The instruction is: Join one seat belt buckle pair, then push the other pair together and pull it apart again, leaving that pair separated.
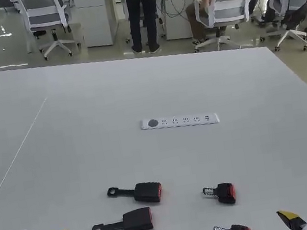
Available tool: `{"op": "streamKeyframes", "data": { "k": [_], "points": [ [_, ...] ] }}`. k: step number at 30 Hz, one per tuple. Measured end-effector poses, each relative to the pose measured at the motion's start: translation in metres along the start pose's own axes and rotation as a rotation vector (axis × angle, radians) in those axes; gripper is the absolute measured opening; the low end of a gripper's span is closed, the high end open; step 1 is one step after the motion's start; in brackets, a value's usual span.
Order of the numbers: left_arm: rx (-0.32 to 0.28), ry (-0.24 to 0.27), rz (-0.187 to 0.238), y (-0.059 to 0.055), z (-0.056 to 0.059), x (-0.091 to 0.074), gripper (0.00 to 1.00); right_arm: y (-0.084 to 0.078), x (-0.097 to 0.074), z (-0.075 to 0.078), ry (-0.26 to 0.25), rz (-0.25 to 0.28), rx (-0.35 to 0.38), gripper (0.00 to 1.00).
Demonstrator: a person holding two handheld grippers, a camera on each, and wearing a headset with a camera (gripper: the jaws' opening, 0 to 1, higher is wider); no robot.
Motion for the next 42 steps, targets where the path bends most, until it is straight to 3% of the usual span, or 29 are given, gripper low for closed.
{"op": "streamKeyframes", "data": {
  "k": [11, 23, 42],
  "points": [
    [0.010, -0.010, -0.009, -0.001, -0.005, 0.011, 0.96, -0.003, 0.012, 0.001, 0.042, -0.047, -0.023, 0.93],
    [0.067, -0.044, -0.043, -0.004, -0.013, 0.031, 0.94, -0.009, 0.030, 0.009, 0.087, -0.132, -0.058, 0.90],
    [0.166, -0.155, -0.096, -0.005, -0.018, 0.075, 0.84, -0.019, 0.060, 0.012, 0.208, -0.266, -0.128, 0.84]
  ]
}}
Point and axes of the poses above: the centre of the closed fingertips' face, and the gripper's own axes: x roughly forward along the fingers, z roughly to its right, y roughly out of its top, the point moved 3 cm from there along -x, roughly backward along the fingers, and after that the axes turned 9 degrees about x, right-handed, at the moved point
